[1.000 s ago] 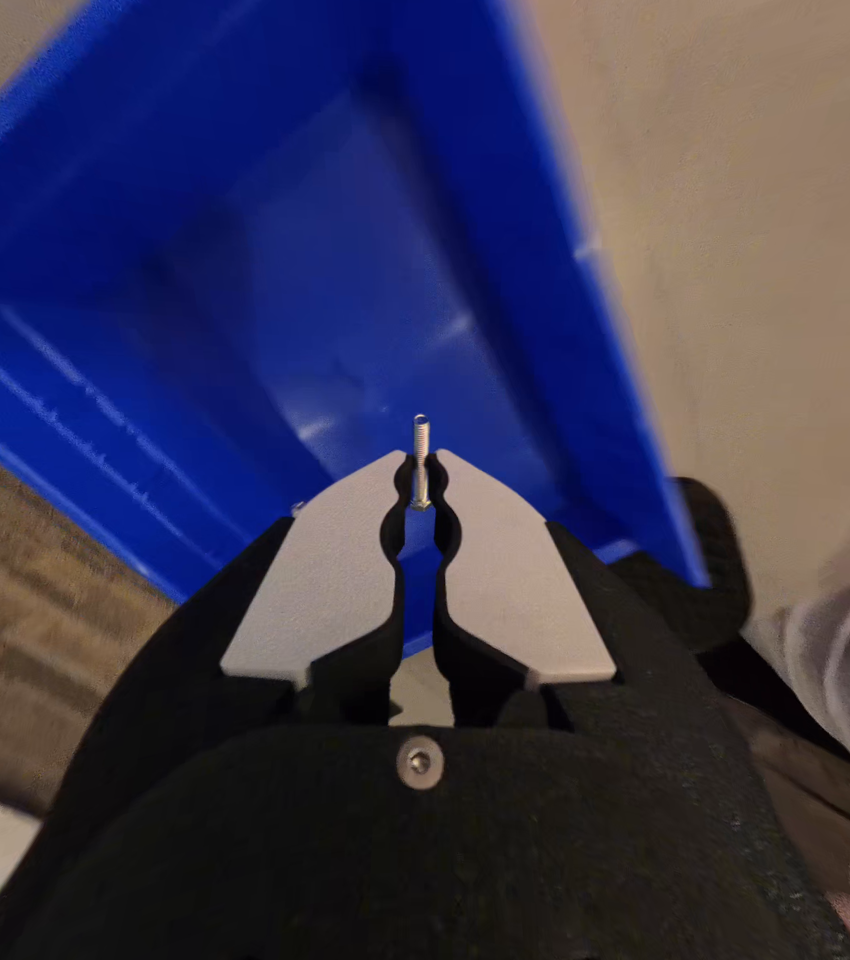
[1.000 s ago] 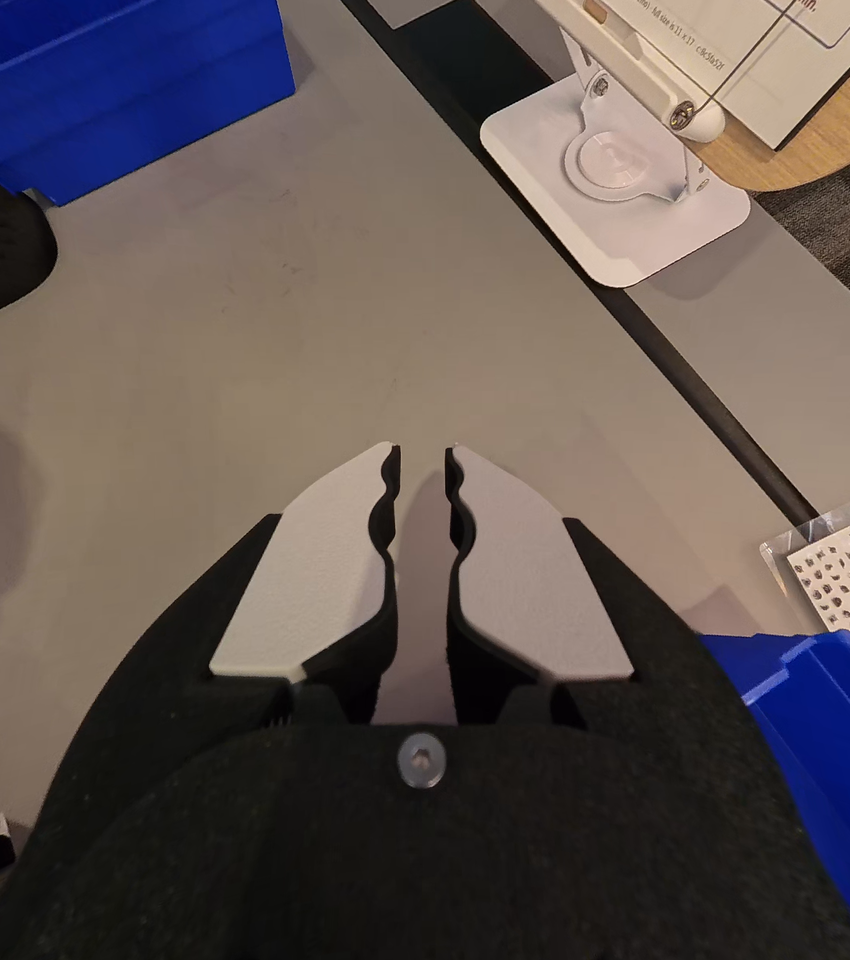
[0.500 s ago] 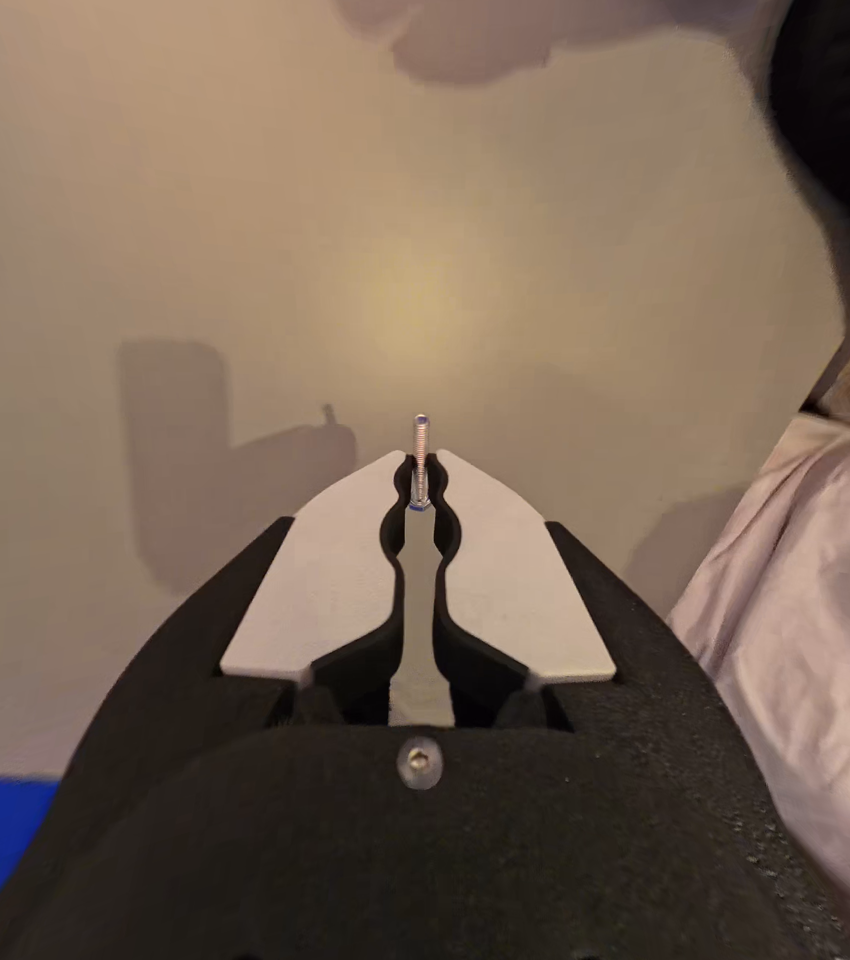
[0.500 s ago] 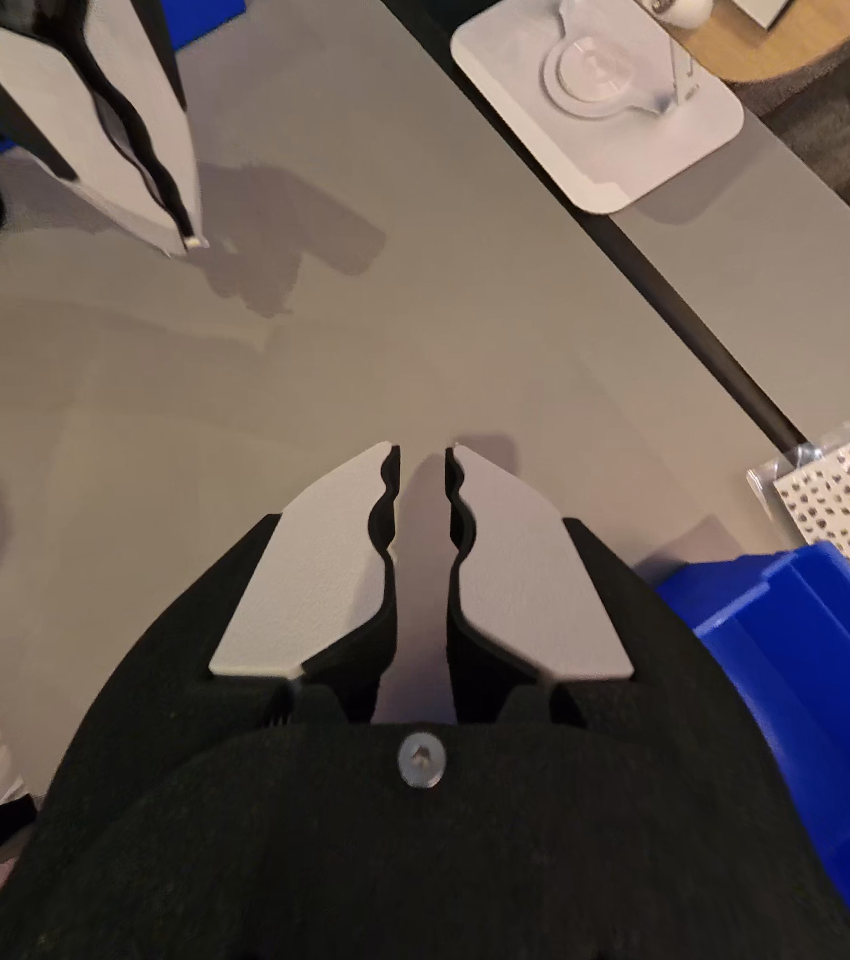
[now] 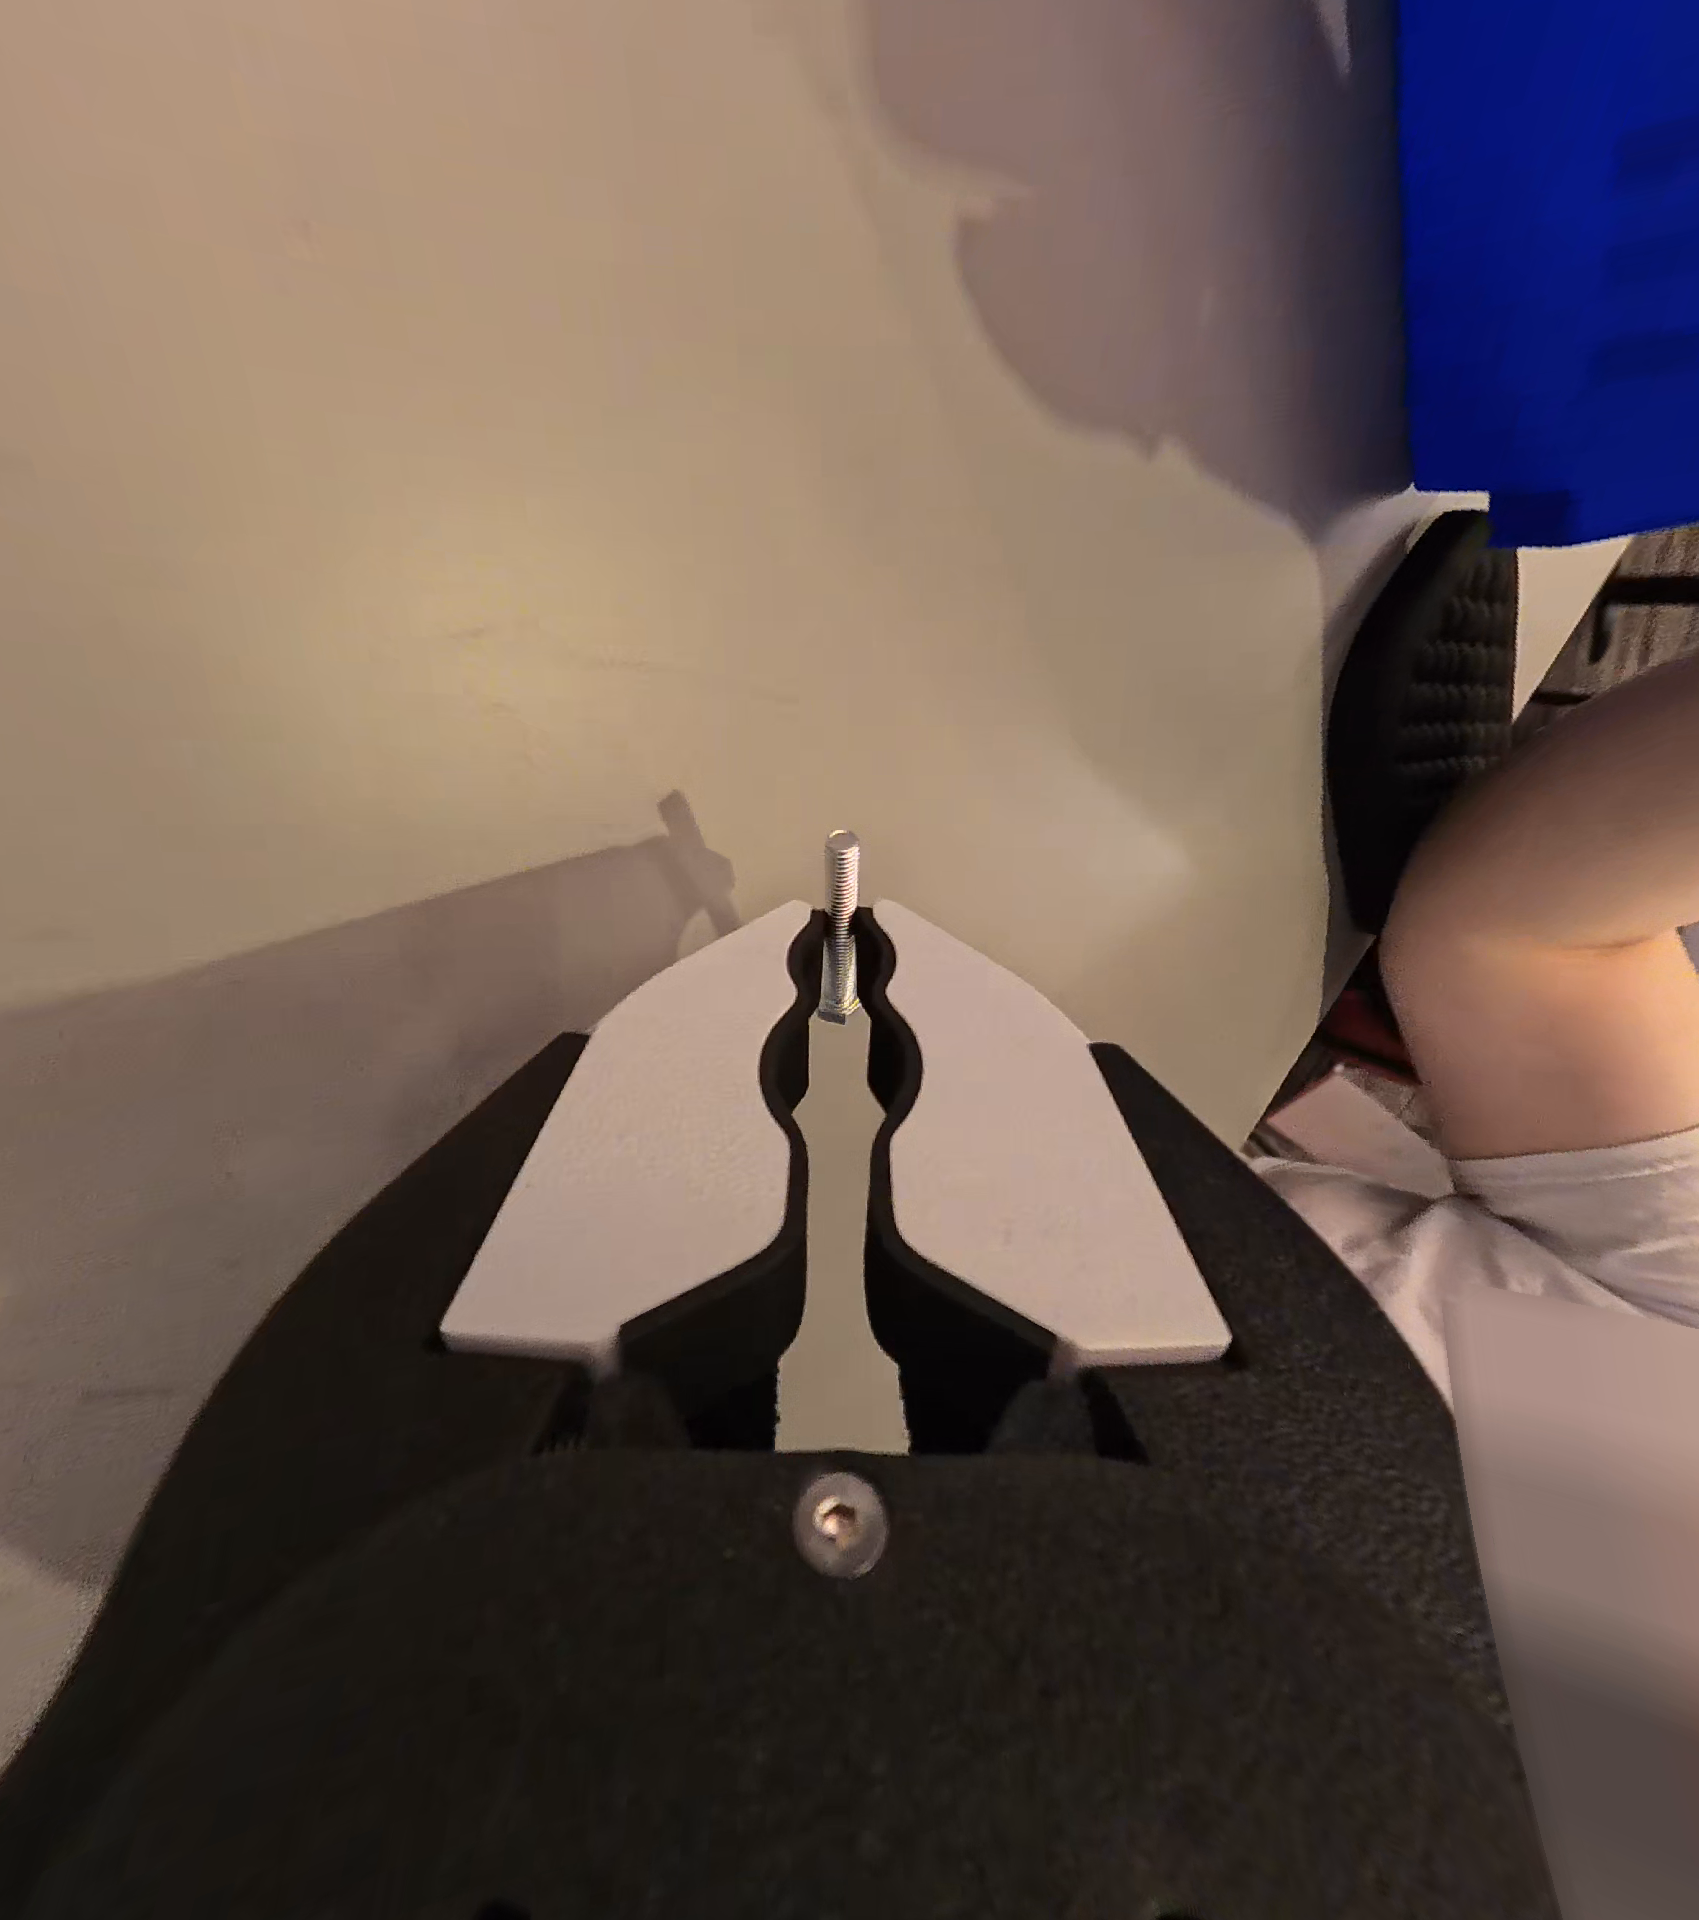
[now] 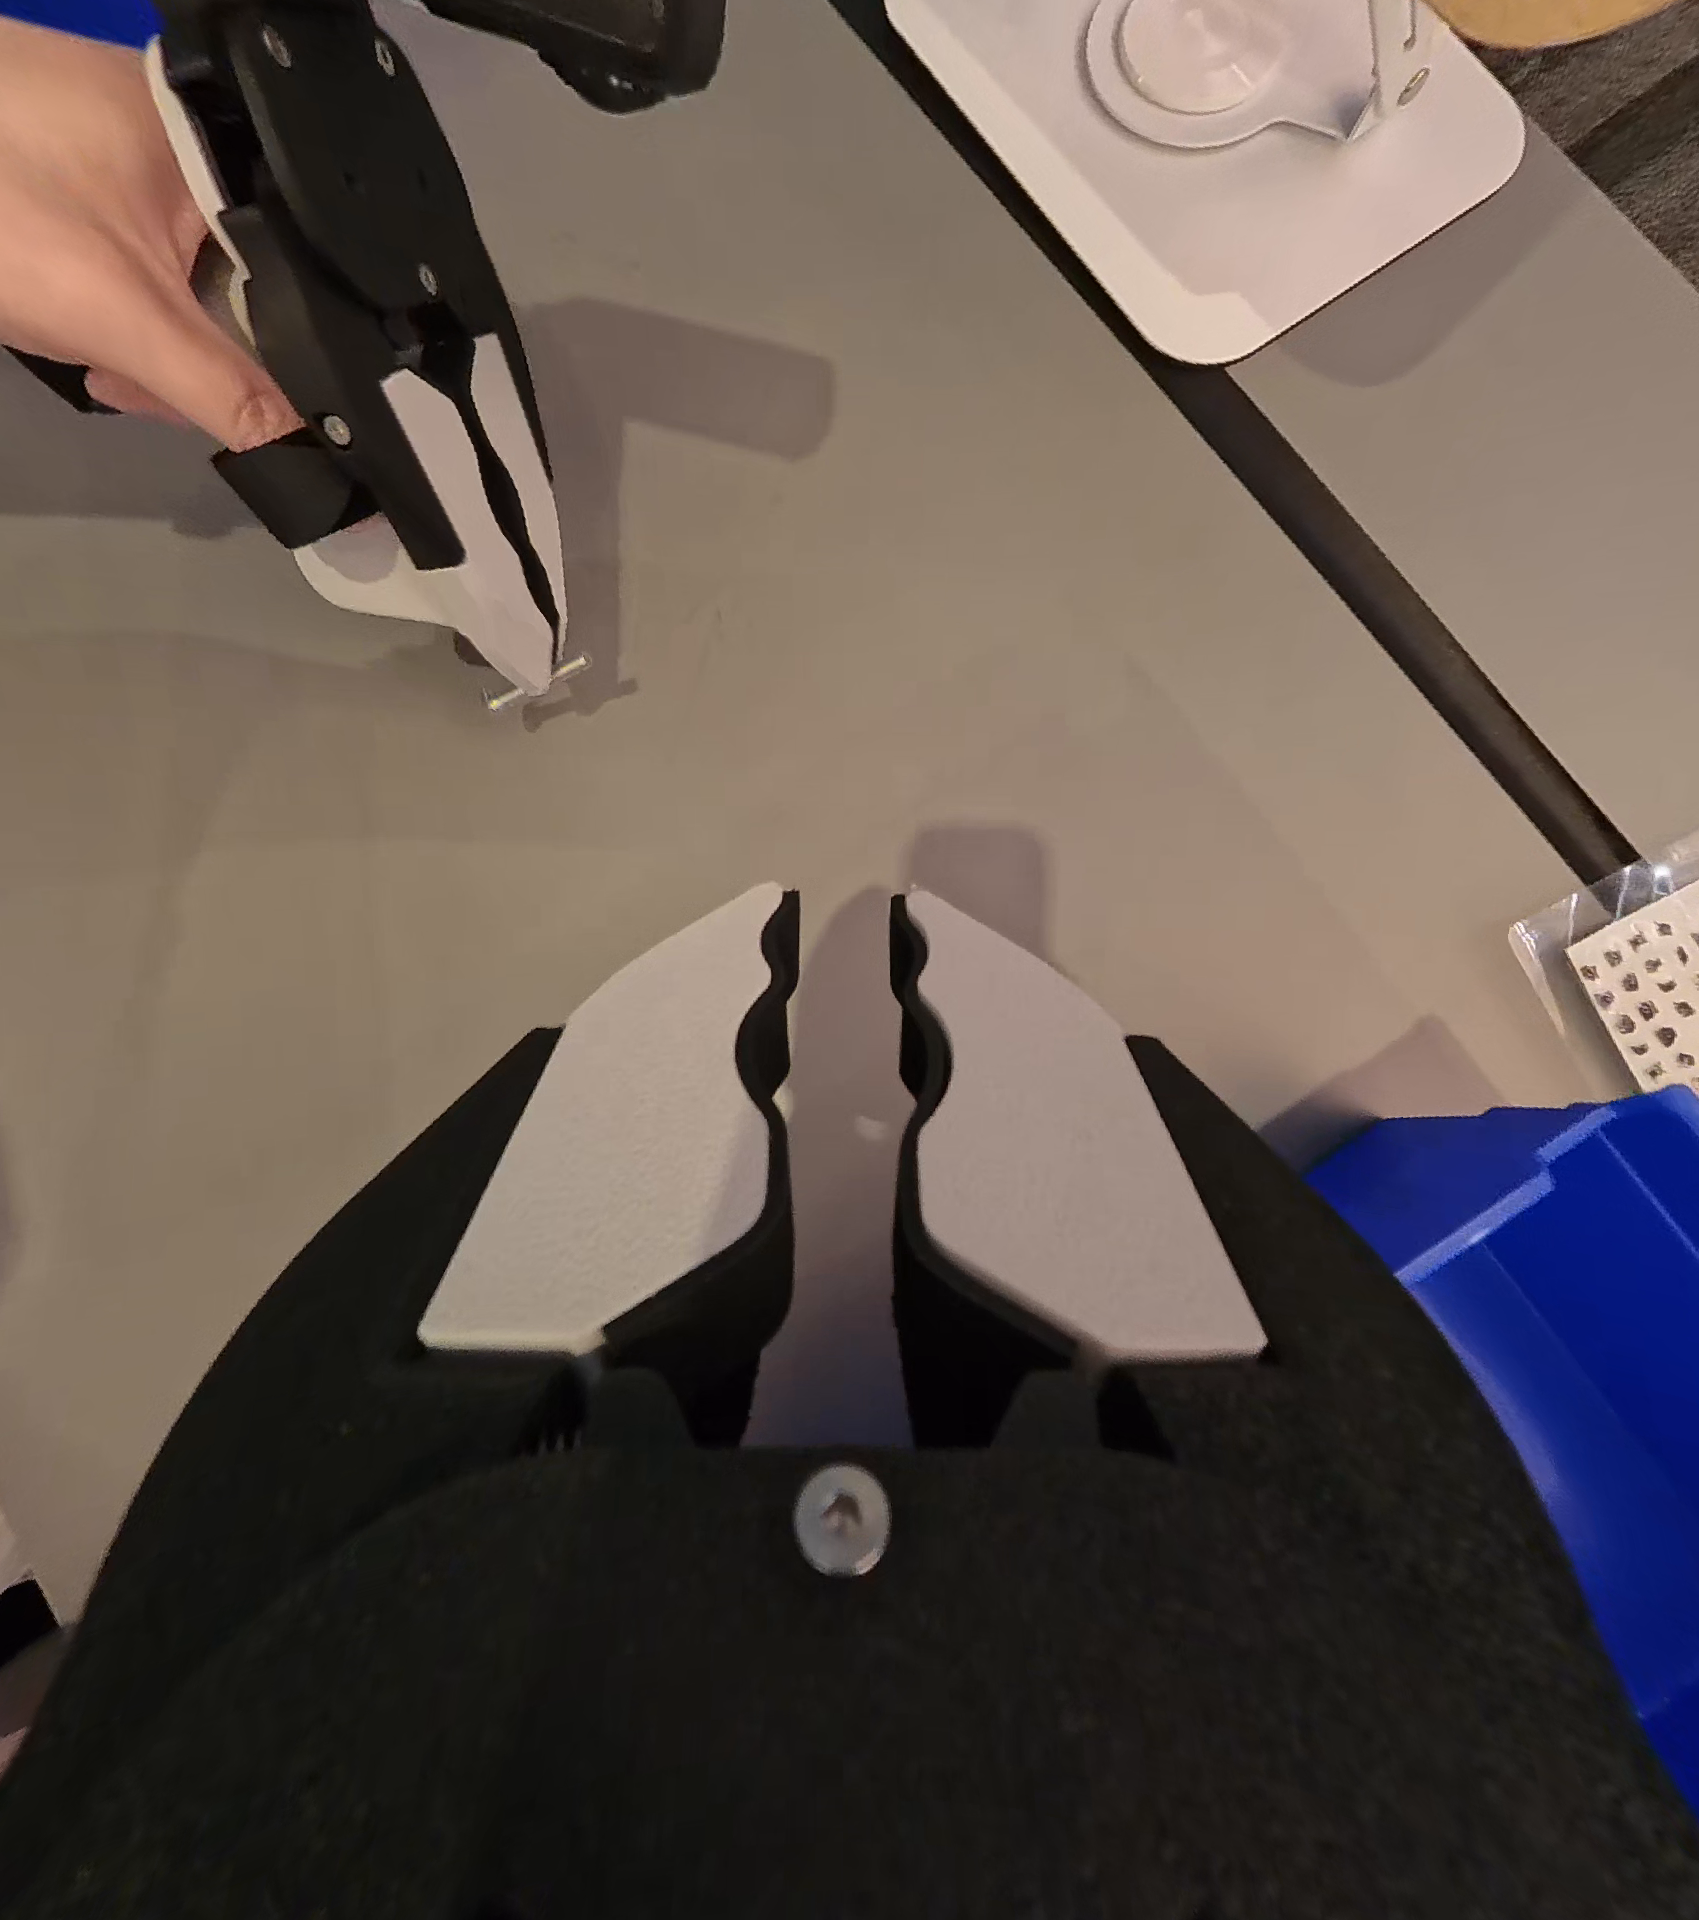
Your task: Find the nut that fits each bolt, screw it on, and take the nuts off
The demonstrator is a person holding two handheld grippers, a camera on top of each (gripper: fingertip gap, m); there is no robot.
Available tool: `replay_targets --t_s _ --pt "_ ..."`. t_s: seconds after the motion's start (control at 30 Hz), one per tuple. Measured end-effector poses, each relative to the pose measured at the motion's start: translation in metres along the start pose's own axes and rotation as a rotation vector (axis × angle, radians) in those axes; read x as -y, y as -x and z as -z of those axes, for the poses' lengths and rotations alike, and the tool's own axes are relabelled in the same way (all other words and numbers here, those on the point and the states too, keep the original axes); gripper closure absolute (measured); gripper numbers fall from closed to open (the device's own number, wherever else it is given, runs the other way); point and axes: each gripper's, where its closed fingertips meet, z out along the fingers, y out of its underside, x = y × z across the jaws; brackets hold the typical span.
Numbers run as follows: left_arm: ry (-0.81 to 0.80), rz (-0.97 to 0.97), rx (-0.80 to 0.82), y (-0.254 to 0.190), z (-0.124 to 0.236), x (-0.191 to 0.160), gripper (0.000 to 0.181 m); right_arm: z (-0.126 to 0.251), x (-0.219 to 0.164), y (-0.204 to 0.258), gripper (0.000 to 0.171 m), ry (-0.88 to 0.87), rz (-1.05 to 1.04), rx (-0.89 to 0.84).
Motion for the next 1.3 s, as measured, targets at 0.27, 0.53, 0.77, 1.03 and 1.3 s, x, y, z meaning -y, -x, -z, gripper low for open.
replay_targets --t_s 0.27,0.53,0.77,1.03,1.3 --pt "0.01 0.115 0.014 0.022 -0.002 -0.007 0.176 -0.005 0.0 0.003 0.155 0.022 0.018 0.0" --pt "0.022 0.121 0.041 0.032 0.0 -0.008 0.176 -0.007 -0.001 -0.001 0.156 0.03 0.013 -0.007" --pt "0.029 0.12 0.056 0.038 -0.002 -0.009 0.176 -0.009 -0.002 0.0 0.156 0.041 0.012 0.0" --pt "-0.018 0.081 0.023 0.027 0.014 0.0 0.165 -0.01 -0.002 -0.002 0.157 0.041 0.011 0.001" --pt "-0.379 -0.217 0.332 0.027 0.175 -0.012 0.17 -0.004 0.001 -0.006 0.157 0.003 0.003 0.002"
